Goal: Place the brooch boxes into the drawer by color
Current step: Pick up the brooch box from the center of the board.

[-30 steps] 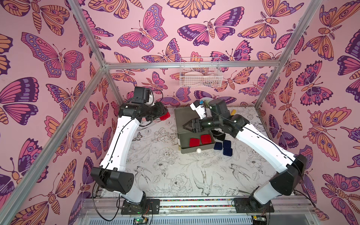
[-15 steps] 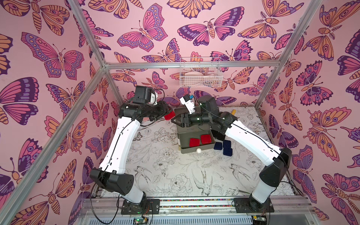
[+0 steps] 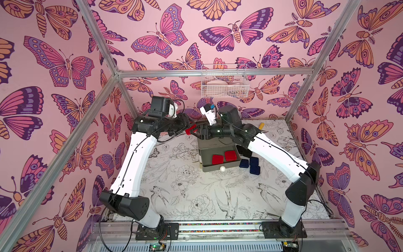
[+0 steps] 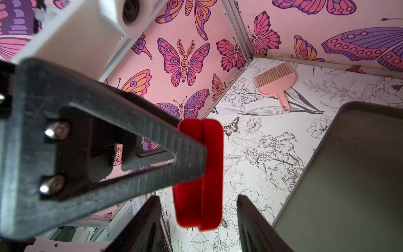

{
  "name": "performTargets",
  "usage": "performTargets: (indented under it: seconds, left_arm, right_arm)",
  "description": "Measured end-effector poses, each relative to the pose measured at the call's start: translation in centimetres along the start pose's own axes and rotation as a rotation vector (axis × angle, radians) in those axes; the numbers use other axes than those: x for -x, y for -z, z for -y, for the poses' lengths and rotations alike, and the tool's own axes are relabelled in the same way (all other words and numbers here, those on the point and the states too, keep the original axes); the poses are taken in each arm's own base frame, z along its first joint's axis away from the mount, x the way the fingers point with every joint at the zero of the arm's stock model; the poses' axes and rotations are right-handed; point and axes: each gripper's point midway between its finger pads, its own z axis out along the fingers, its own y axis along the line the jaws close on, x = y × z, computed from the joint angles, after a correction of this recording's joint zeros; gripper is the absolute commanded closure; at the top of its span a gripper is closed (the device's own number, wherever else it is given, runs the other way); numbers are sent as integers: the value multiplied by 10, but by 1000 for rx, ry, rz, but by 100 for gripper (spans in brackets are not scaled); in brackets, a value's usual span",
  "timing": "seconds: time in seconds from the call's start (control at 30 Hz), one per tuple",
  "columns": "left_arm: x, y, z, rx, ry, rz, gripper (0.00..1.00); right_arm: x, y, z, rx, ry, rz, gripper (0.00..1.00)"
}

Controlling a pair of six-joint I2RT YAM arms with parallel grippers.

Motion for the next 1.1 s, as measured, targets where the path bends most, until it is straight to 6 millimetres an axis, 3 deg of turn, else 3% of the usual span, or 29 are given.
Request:
performTargets:
  seconds: [0.23, 0.33, 0.43, 0.5, 0.53, 0.67, 0.77, 0.9, 1.1]
  left_arm:
    - [-5, 6, 0, -5, -4, 7, 46]
    - [-5, 7, 0, -7, -6, 11, 43]
    - [-5, 8, 0, -10, -8, 15, 31]
    - [-5, 7, 0, -10, -7, 13, 15]
    - [-6, 7, 0, -9, -7, 10, 2]
    - [-8, 6, -3, -4, -5, 5, 0]
    - [-5, 7, -7, 0, 0, 18, 0]
    - [9, 17, -24, 26, 27, 66, 1]
    - [25, 25, -39, 50, 38, 112, 0]
  right_arm:
    - [6, -1, -6, 22, 6, 25, 70]
    - [4, -2, -7, 32, -18, 18, 76]
    - [5, -2, -8, 38, -29, 18, 79]
    - [5, -2, -8, 34, -29, 22, 80]
    - [5, -3, -6, 31, -32, 22, 80]
    - [-1, -1, 5, 7, -55, 11, 80]
    - [-9, 14, 24, -38, -86, -3, 79]
    - [-20, 49, 40, -103, -120, -27, 79]
    - [-57, 89, 33, -129, -140, -78, 79]
